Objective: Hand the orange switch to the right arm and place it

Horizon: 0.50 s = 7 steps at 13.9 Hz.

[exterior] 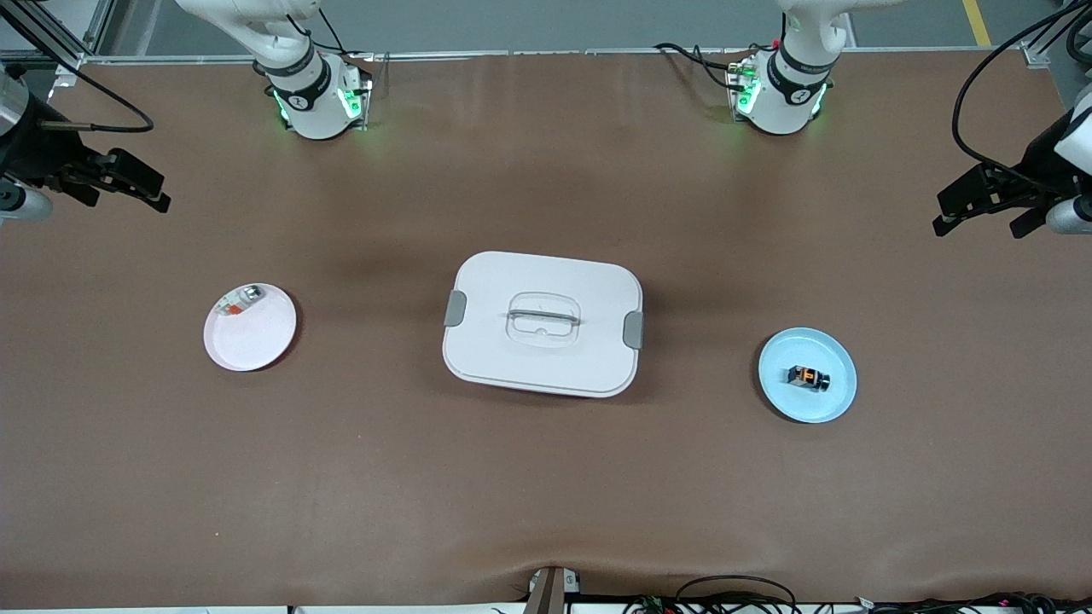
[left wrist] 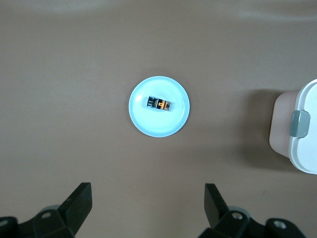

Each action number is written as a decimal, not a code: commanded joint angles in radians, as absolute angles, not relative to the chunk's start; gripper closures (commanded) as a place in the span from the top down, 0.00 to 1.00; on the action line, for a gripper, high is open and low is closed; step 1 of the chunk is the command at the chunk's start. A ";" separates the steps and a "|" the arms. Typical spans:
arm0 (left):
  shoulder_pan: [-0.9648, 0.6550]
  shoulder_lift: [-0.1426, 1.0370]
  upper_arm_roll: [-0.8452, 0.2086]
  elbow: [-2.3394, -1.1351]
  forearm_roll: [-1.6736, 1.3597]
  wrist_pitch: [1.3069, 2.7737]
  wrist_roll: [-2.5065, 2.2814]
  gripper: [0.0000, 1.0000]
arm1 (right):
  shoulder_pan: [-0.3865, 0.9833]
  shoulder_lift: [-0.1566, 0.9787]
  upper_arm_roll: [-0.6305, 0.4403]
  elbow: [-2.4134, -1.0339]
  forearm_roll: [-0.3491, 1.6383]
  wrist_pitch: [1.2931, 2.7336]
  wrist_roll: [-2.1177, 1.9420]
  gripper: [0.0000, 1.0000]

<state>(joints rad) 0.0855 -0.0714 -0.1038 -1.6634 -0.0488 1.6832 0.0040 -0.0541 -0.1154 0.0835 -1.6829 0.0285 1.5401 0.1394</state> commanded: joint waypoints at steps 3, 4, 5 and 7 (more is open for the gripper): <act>0.090 -0.066 -0.113 -1.641 -0.043 1.664 -0.009 1.00 | -0.040 -0.141 0.080 -1.700 0.028 1.542 0.133 1.00; 0.092 -0.066 -0.114 -1.641 -0.043 1.664 -0.009 1.00 | -0.038 -0.141 0.080 -1.700 0.028 1.540 0.133 1.00; 0.092 -0.066 -0.114 -1.638 -0.043 1.664 -0.003 1.00 | -0.040 -0.141 0.080 -1.700 0.028 1.540 0.133 1.00; 0.095 -0.064 -0.112 -1.637 -0.044 1.664 -0.008 1.00 | -0.040 -0.141 0.080 -1.700 0.028 1.540 0.133 1.00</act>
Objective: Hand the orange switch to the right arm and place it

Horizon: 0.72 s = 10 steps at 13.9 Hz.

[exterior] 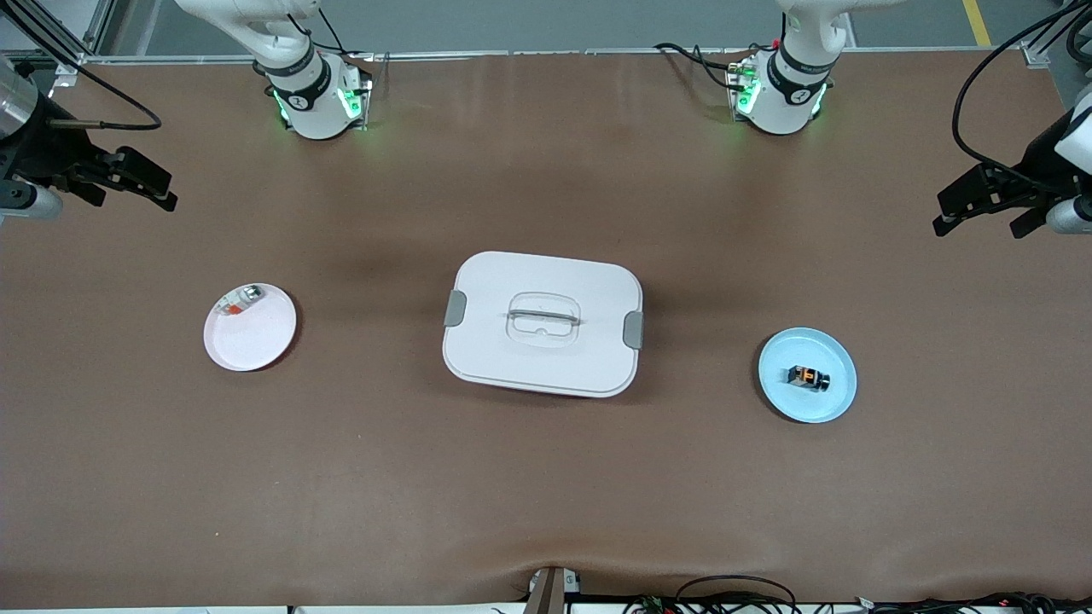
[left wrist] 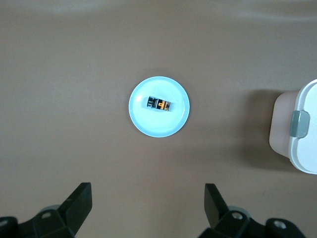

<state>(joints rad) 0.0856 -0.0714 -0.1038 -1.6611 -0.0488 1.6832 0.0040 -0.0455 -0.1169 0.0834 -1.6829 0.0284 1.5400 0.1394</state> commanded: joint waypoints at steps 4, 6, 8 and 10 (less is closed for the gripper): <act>0.091 -0.055 -0.112 -1.637 -0.044 1.664 -0.014 1.00 | -0.041 -0.141 0.078 -1.700 0.028 1.539 0.133 1.00; 0.095 -0.034 -0.113 -1.637 -0.055 1.663 -0.011 1.00 | -0.041 -0.141 0.078 -1.700 0.028 1.536 0.133 1.00; 0.094 -0.012 -0.113 -1.637 -0.055 1.663 -0.011 1.00 | -0.041 -0.141 0.078 -1.700 0.028 1.536 0.133 1.00; 0.094 0.014 -0.112 -1.635 -0.055 1.664 -0.009 1.00 | -0.041 -0.141 0.078 -1.700 0.028 1.536 0.133 1.00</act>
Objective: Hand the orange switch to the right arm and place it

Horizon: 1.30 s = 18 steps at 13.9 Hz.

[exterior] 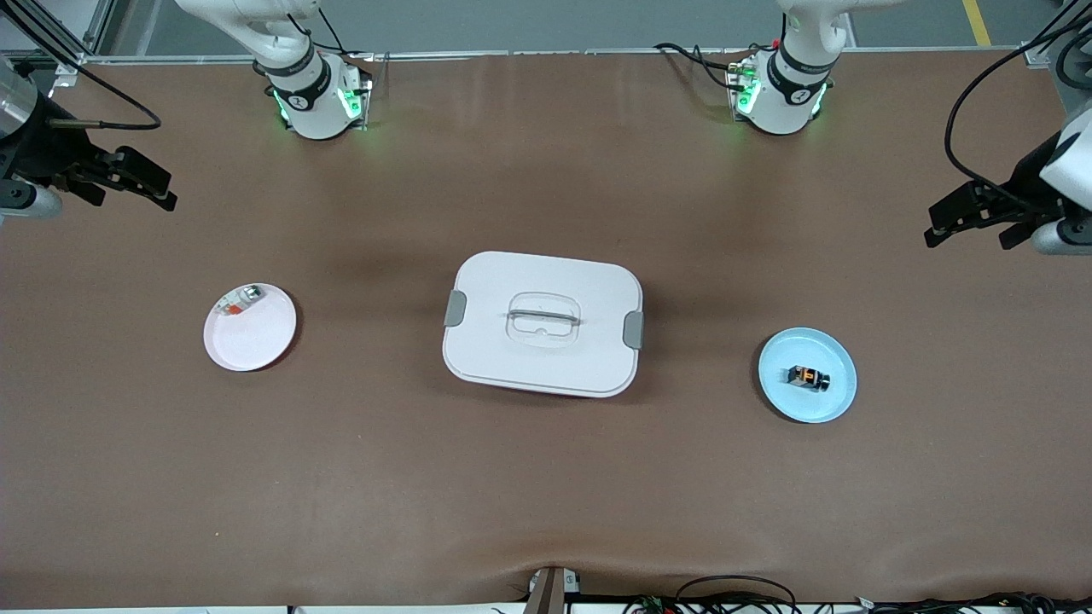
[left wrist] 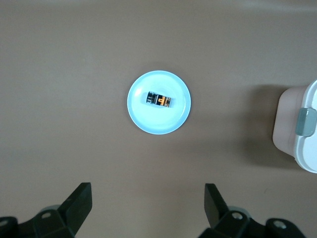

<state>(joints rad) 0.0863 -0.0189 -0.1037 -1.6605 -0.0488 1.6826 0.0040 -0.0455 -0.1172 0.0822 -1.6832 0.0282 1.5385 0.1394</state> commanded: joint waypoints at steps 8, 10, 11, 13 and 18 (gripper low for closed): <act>0.097 0.210 -0.107 -1.628 -0.040 1.811 0.018 1.00 | -0.043 -0.141 0.078 -1.700 0.028 1.539 0.133 1.00; 0.094 0.257 -0.107 -1.632 0.000 1.859 0.021 1.00 | -0.040 -0.141 0.078 -1.700 0.028 1.537 0.133 1.00; 0.091 0.285 -0.110 -1.634 0.027 1.883 0.021 1.00 | -0.038 -0.141 0.080 -1.700 0.028 1.539 0.133 1.00; 0.084 0.340 -0.112 -1.638 0.040 1.942 0.026 1.00 | -0.040 -0.141 0.080 -1.700 0.028 1.537 0.133 1.00; 0.084 0.455 -0.112 -1.638 0.040 2.034 0.170 1.00 | -0.040 -0.141 0.080 -1.700 0.028 1.537 0.133 1.00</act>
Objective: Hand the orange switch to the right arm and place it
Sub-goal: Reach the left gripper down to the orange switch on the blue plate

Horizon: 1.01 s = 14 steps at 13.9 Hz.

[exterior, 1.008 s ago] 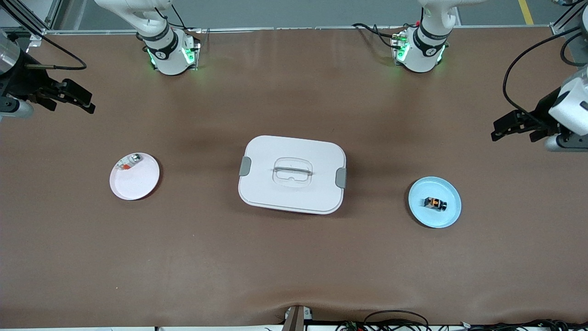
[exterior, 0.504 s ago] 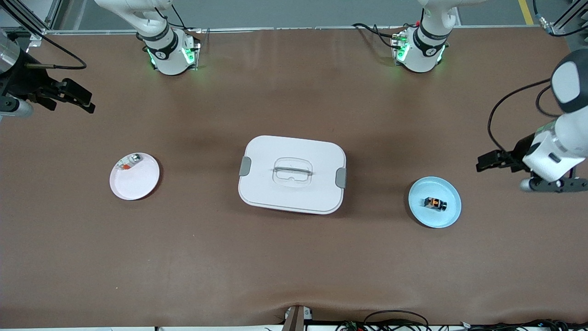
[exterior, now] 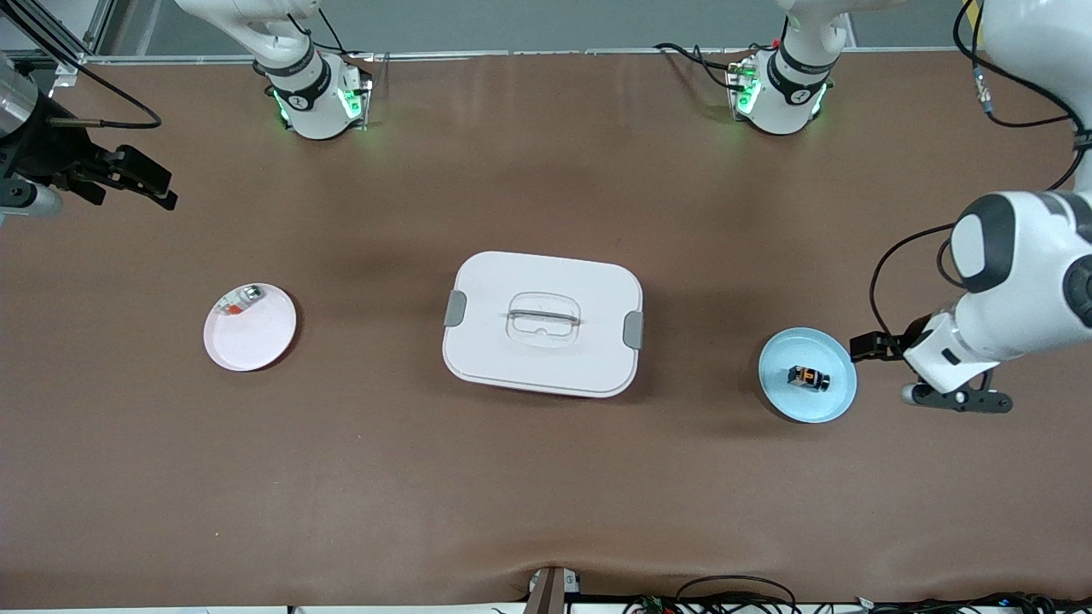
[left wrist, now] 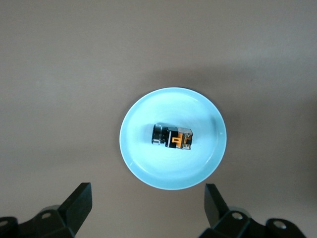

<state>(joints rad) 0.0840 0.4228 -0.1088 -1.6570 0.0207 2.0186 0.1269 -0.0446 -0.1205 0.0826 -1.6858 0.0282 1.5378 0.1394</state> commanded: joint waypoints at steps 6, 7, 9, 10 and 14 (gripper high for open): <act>0.051 0.557 -0.110 -1.649 0.040 2.129 0.149 1.00 | -0.038 -0.141 0.080 -1.698 0.028 1.540 0.133 1.00; 0.049 0.560 -0.112 -1.658 0.038 2.143 0.144 1.00 | -0.034 -0.141 0.080 -1.698 0.028 1.539 0.133 1.00; 0.049 0.584 -0.110 -1.660 0.040 2.169 0.144 1.00 | -0.028 -0.141 0.080 -1.698 0.028 1.537 0.133 1.00; 0.049 0.606 -0.110 -1.663 0.040 2.195 0.144 1.00 | -0.028 -0.141 0.080 -1.698 0.028 1.540 0.133 1.00; 0.035 0.641 -0.112 -1.669 0.098 2.210 0.146 1.00 | -0.031 -0.140 0.077 -1.700 0.028 1.542 0.133 1.00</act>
